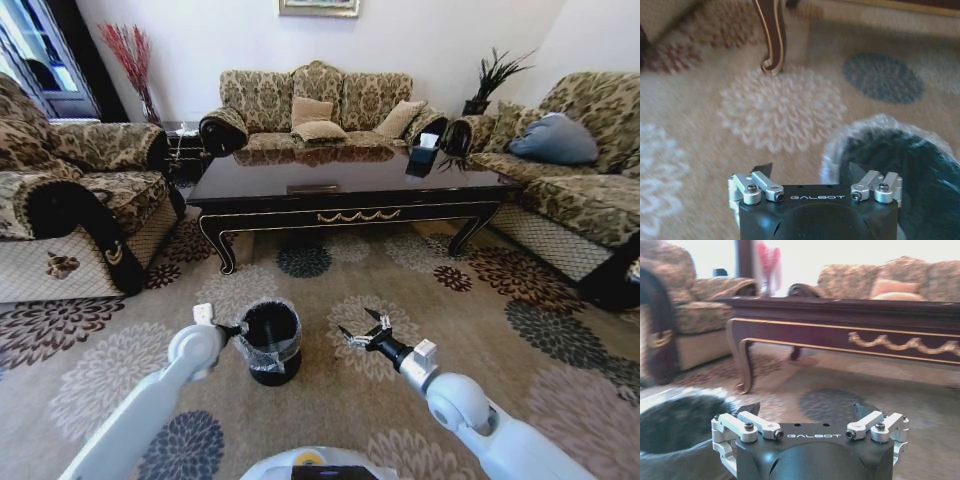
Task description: Move to the front of the table and pick up the trash from the floor, then place it into the trash bin.
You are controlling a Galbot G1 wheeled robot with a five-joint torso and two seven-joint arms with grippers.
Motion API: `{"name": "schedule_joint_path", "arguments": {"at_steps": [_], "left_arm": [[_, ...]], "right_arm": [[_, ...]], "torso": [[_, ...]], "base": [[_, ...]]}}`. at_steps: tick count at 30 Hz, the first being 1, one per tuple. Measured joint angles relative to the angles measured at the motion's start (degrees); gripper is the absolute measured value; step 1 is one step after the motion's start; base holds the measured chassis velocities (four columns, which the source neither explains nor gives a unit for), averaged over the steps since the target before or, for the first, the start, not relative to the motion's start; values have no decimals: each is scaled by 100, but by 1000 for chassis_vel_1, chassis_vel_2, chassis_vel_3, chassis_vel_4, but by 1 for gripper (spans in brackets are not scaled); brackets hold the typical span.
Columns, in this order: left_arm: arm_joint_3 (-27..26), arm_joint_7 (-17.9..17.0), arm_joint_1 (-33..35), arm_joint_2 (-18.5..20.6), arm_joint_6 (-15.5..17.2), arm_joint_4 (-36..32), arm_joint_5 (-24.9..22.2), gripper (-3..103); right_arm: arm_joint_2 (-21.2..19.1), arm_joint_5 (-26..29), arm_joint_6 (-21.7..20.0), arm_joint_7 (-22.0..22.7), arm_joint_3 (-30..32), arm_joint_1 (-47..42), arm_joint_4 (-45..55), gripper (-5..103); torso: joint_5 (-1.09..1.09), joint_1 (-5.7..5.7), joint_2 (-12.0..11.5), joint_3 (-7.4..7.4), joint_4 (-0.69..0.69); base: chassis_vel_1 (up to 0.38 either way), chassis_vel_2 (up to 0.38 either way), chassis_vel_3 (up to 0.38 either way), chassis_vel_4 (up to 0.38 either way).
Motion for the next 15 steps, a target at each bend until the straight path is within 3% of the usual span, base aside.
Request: {"name": "schedule_joint_path", "arguments": {"at_steps": [3,4,6,9,10,15], "left_arm": [[-635,957,856,-62,-306,-209,1184,99],[-635,957,856,-62,-306,-209,1184,99],[-1023,1684,1369,-171,-580,-426,1992,100],[-1419,2531,1953,-276,-1263,-675,3076,100],[-1419,2531,1953,-276,-1263,-675,3076,100],[-1745,3324,2626,-511,-2439,-807,4381,100]], "right_arm": [[258,123,104,165,389,-25,-157,100],[258,123,104,165,389,-25,-157,100],[479,136,173,205,686,-98,-245,100],[719,-76,338,190,1123,-274,-377,100],[719,-76,338,190,1123,-274,-377,100],[1003,-318,647,79,1889,-670,-440,100]], "torso": [[0,0,0,0,2],[0,0,0,0,2],[-1,0,0,0,1],[1,0,0,0,0],[1,0,0,0,0],[1,-1,0,0,-1]], "base": [[0,0,0,0],[0,0,0,0],[0,0,0,0],[0,0,0,0],[0,0,0,0],[0,0,0,0]]}}
